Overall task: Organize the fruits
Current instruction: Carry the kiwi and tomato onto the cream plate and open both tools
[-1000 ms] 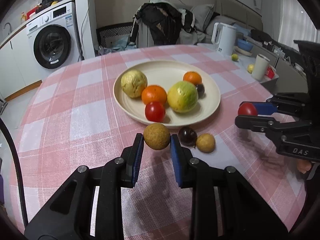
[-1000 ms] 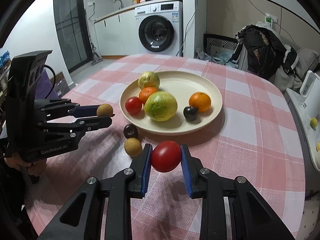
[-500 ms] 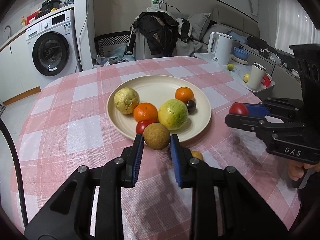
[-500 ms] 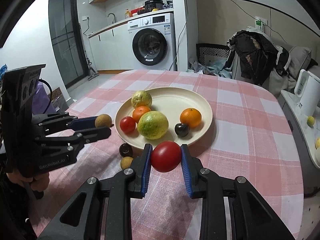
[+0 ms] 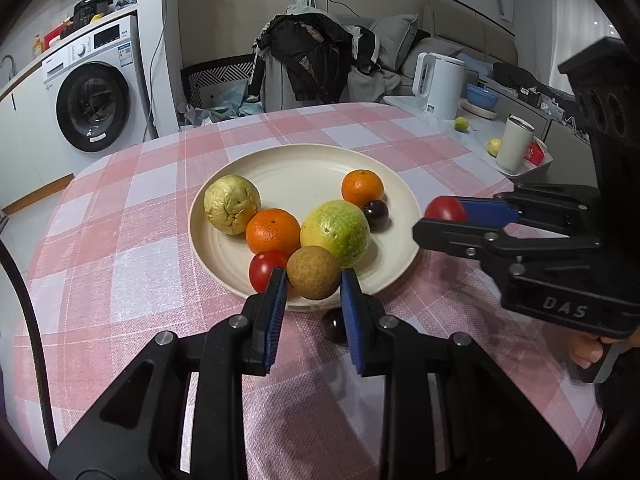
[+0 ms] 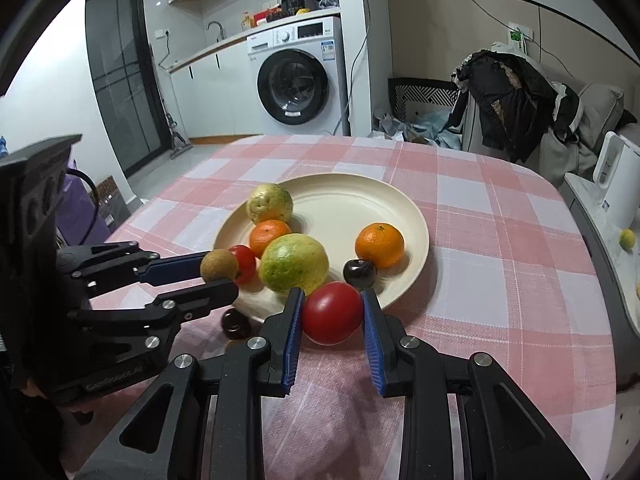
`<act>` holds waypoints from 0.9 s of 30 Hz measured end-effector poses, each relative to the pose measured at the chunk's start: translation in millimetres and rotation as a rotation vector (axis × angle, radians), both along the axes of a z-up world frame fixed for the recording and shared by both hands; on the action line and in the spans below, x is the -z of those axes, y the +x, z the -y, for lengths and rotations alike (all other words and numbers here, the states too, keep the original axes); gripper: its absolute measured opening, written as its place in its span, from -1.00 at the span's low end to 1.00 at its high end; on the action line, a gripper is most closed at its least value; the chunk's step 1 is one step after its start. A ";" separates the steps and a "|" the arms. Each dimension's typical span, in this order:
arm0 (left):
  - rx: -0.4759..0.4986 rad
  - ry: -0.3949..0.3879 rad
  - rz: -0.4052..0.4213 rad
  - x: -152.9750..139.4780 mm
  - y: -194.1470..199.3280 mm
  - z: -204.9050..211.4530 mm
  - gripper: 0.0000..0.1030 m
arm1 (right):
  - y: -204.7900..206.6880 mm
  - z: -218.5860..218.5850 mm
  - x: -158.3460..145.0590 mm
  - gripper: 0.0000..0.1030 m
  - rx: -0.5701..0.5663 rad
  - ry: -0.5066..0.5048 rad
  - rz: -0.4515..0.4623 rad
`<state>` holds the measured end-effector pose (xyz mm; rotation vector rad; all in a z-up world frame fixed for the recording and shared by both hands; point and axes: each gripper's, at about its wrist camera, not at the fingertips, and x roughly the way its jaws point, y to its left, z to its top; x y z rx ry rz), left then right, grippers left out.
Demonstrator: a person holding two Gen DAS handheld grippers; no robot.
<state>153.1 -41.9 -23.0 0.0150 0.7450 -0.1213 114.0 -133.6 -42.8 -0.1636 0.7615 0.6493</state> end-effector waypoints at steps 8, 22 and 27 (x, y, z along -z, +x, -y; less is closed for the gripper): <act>0.001 0.009 -0.020 7.0 13.5 2.4 -0.53 | 16.1 -9.7 7.6 -0.44 -0.003 -0.030 -0.016; 0.021 0.025 -0.036 12.6 28.7 9.4 -0.53 | 27.9 -11.6 15.7 -0.44 0.018 -0.031 -0.035; 0.020 0.028 -0.046 17.0 33.1 10.5 -0.53 | 28.1 -13.1 16.9 -0.44 0.017 -0.029 -0.042</act>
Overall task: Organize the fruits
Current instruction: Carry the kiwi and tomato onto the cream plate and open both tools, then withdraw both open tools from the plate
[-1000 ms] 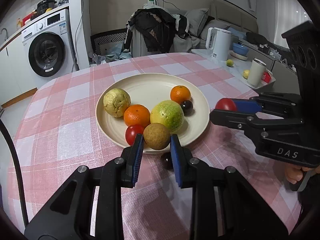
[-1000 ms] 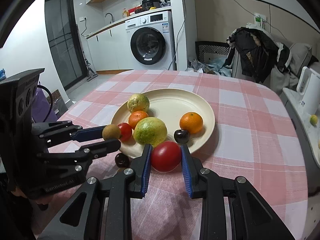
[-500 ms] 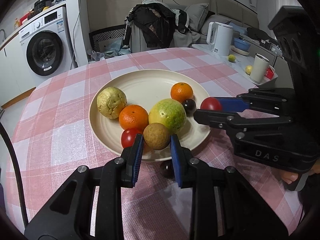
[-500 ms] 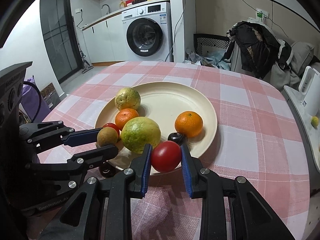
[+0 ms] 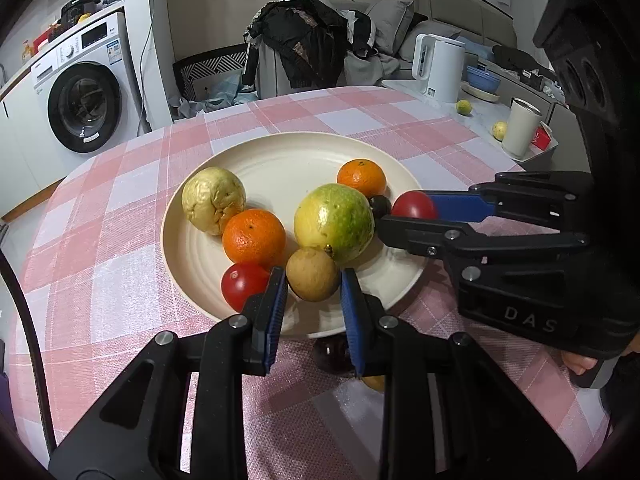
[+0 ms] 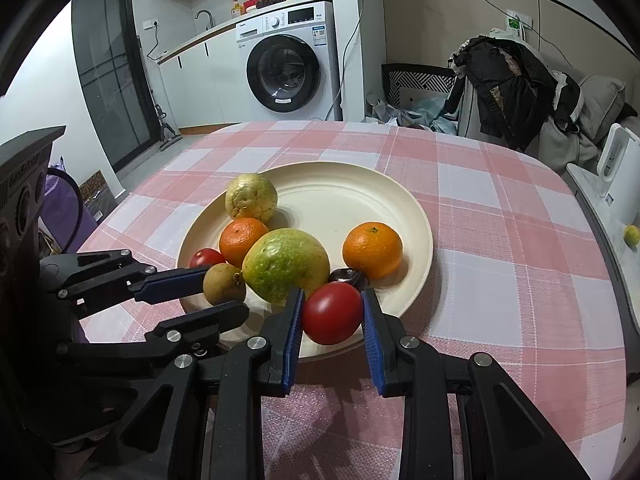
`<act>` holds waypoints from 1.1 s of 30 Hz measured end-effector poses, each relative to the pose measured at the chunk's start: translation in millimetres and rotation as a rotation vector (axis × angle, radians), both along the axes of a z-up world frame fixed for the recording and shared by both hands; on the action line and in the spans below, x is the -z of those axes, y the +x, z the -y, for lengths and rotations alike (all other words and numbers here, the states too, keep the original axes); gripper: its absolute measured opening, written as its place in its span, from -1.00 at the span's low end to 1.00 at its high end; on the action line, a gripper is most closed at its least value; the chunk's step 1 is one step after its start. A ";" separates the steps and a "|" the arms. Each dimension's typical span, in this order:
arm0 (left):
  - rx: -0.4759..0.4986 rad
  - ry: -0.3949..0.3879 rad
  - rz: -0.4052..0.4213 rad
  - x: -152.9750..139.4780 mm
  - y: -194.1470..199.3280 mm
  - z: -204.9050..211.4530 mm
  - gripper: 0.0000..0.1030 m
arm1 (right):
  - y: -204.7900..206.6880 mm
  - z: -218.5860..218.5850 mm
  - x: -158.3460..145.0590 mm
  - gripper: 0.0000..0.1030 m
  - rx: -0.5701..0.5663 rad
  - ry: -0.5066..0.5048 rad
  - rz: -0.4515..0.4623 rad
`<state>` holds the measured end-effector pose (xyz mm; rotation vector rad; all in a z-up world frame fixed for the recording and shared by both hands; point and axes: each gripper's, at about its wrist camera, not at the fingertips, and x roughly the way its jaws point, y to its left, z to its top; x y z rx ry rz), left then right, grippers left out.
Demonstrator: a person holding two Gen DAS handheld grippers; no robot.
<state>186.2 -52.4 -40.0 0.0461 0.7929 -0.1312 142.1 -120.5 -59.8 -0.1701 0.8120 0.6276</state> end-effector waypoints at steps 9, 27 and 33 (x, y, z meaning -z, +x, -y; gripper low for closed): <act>-0.026 -0.019 -0.008 1.5 0.3 -7.8 -0.53 | 1.5 -2.7 1.3 -0.43 0.006 0.007 -0.005; -0.090 -0.011 0.118 -32.9 -84.6 -31.0 0.75 | -36.9 37.4 -28.6 0.87 0.061 0.098 0.069; -0.114 0.005 0.143 -38.7 -110.5 -35.1 0.98 | -56.0 30.2 -30.0 0.99 -0.015 0.072 0.076</act>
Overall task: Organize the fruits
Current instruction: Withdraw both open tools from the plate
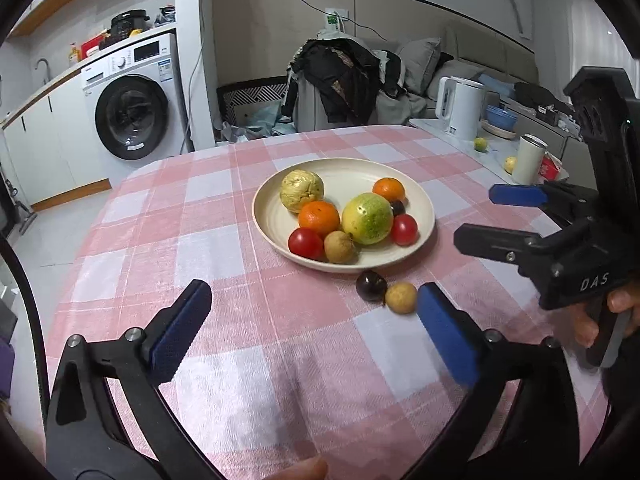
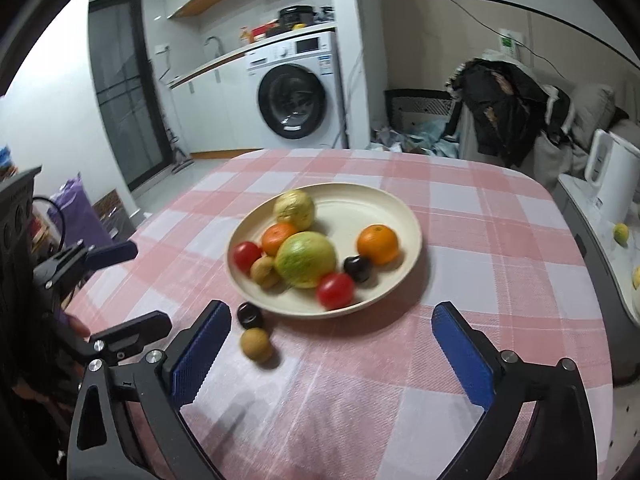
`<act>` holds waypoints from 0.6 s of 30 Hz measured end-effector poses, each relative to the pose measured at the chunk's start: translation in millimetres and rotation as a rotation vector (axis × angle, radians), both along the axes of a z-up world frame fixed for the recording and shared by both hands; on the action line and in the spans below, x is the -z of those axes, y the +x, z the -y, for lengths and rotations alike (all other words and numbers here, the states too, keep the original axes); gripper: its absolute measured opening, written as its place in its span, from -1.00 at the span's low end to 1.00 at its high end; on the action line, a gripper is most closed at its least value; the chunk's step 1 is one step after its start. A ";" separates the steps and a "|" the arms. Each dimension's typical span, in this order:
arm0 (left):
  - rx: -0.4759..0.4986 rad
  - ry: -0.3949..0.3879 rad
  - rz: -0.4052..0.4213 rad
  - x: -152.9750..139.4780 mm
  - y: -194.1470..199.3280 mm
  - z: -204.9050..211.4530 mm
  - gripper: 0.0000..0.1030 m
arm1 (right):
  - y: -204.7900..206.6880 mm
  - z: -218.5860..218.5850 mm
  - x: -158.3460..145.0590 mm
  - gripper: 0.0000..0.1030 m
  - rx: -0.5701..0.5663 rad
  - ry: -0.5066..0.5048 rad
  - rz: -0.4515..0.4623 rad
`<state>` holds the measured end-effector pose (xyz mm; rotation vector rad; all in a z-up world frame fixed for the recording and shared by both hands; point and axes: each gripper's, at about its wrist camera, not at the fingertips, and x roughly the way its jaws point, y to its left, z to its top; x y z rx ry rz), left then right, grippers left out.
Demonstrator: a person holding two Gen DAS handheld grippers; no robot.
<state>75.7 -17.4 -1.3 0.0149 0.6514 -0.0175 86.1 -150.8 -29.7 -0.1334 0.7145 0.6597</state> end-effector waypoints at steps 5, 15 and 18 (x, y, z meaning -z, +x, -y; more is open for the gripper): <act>-0.013 0.001 0.001 -1.8 -9.2 -4.1 0.98 | -3.5 -4.9 4.7 1.00 -0.019 -0.045 -0.006; -0.041 -0.030 0.002 3.7 -3.5 -13.4 0.98 | -5.1 -25.1 30.1 1.00 -0.068 -0.143 -0.077; -0.047 -0.043 0.002 4.9 -2.0 -16.1 0.98 | -5.4 -30.6 35.1 0.96 -0.089 -0.148 -0.098</act>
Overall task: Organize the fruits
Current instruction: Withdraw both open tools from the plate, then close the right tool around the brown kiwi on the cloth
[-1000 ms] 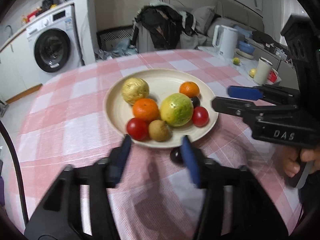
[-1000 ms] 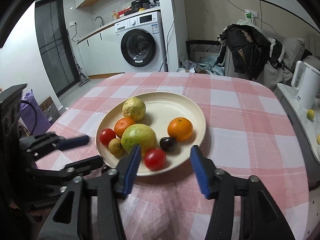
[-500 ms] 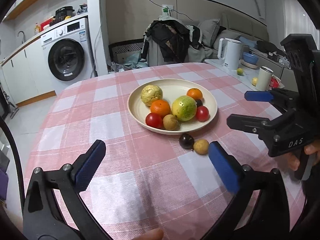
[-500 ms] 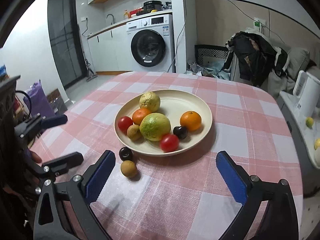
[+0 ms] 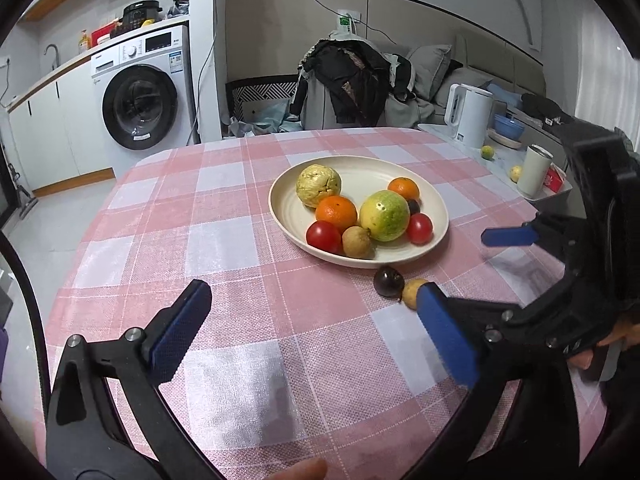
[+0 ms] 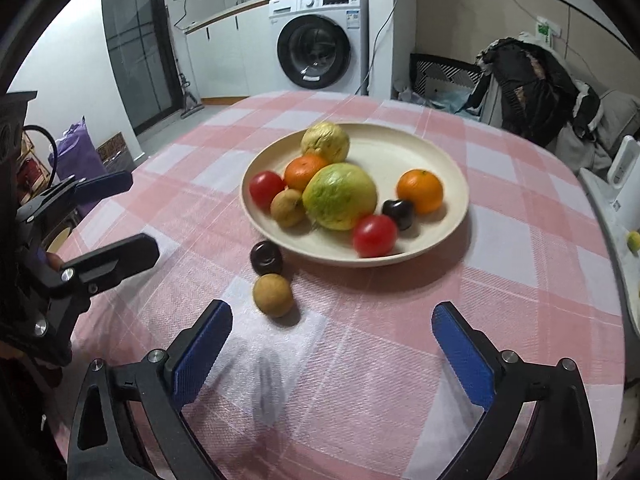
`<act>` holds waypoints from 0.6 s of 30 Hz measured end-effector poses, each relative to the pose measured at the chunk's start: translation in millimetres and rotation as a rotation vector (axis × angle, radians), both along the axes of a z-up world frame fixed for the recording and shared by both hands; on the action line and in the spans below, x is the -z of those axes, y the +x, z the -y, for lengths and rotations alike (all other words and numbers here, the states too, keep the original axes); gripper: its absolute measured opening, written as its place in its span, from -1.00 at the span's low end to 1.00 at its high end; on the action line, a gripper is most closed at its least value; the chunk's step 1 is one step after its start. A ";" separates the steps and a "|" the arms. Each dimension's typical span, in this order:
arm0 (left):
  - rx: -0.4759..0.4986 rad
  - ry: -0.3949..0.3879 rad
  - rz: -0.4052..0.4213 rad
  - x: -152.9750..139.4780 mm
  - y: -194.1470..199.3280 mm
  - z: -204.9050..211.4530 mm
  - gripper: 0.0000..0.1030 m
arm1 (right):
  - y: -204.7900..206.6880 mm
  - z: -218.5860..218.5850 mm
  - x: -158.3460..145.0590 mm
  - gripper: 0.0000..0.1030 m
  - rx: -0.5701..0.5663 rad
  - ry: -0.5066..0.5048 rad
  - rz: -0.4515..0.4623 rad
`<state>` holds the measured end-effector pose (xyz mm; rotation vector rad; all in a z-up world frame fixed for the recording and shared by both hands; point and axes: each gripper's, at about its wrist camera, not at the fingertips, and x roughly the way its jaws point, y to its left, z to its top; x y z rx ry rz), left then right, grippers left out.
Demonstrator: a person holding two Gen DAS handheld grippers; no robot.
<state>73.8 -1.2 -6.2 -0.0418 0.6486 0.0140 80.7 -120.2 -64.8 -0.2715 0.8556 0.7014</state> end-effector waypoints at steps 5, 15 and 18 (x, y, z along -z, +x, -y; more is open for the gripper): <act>-0.007 -0.015 -0.006 2.9 2.4 -3.0 0.98 | -2.9 -12.7 9.2 0.53 -0.038 -0.032 -0.028; -0.018 -0.021 -0.023 9.6 7.6 -6.3 0.98 | -12.8 -28.5 16.1 0.15 -0.104 -0.031 -0.042; -0.018 -0.028 -0.030 12.1 9.8 -7.3 0.98 | -14.8 -31.2 16.2 0.08 -0.112 -0.039 -0.034</act>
